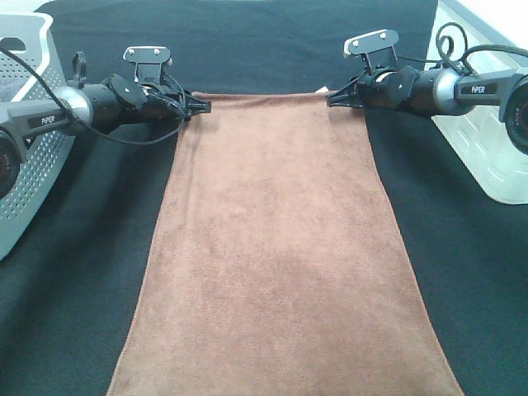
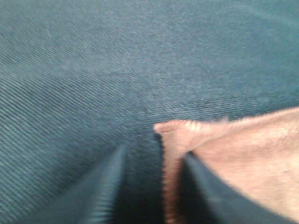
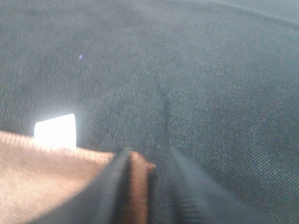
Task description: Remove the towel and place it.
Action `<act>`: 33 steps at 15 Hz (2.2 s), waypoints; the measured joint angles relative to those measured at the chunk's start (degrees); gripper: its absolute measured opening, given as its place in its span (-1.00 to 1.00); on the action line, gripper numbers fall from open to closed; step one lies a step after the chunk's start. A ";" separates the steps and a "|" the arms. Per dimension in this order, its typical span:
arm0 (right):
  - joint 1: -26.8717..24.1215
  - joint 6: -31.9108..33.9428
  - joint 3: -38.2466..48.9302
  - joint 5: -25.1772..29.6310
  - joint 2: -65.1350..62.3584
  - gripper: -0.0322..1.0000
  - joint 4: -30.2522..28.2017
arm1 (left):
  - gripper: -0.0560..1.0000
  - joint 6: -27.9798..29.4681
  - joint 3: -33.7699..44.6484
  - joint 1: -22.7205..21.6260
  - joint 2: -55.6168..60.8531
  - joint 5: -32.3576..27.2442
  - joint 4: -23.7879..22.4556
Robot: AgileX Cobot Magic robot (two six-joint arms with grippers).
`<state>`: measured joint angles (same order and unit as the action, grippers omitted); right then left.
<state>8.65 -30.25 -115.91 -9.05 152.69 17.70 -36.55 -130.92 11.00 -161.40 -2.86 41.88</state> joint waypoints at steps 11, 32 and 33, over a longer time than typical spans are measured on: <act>-0.29 0.00 -0.06 7.68 -2.46 0.19 0.52 | 0.76 0.06 -0.06 -2.29 1.83 -5.21 -2.98; -0.34 18.11 -0.06 65.55 -38.62 0.19 -18.11 | 0.69 35.64 -6.59 -3.84 28.13 -66.35 -44.35; -0.34 18.39 -0.11 69.16 -40.57 0.19 -18.28 | 0.69 35.92 -3.61 -3.84 30.25 -66.52 -44.52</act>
<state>8.31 -11.86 -116.02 60.10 112.13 -0.57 -0.63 -134.53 7.16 -131.15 -69.39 -2.64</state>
